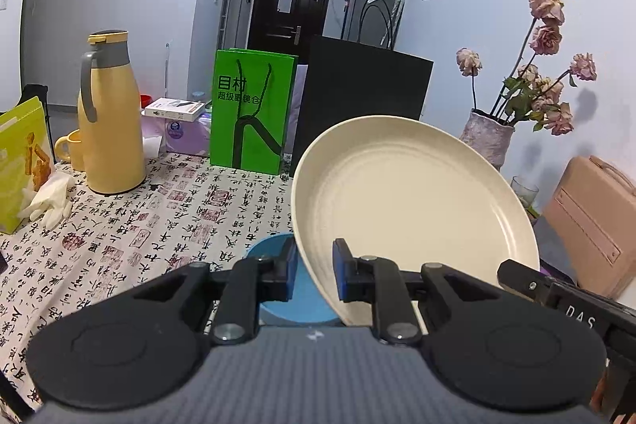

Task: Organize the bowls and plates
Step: 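Lower the held cream plate onto the stack of cream plates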

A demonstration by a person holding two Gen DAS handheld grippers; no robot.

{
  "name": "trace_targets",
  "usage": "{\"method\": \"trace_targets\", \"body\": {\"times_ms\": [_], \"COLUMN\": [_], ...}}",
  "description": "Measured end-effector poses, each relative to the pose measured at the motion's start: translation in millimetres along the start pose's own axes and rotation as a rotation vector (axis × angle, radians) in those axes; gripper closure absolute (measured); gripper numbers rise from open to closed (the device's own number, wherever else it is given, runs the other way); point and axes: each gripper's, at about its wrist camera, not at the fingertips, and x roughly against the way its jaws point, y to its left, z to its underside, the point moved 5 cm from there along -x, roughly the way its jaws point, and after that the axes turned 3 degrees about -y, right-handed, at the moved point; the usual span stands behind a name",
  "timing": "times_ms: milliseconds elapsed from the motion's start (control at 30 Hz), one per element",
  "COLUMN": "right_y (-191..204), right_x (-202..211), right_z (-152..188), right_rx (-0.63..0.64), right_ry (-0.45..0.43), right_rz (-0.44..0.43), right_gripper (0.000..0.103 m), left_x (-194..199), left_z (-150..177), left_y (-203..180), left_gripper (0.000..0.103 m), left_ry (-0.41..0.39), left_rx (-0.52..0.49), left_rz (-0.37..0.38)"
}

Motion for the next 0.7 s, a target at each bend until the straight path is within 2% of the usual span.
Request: {"method": "trace_targets", "body": {"times_ms": [233, 700], "right_y": [-2, 0], "right_x": [6, 24], "right_z": [15, 35], "right_rx": [-0.005, 0.005], "right_ry": [0.01, 0.012], "right_rz": [-0.003, -0.005], "right_gripper": [0.088, 0.088], "left_x": [14, 33], "left_z": [12, 38], "left_y": [1, 7], "left_gripper": [0.084, 0.084], "left_ry": [-0.036, -0.059], "left_rx": [-0.012, -0.01], "left_rz": [0.013, 0.035]}}
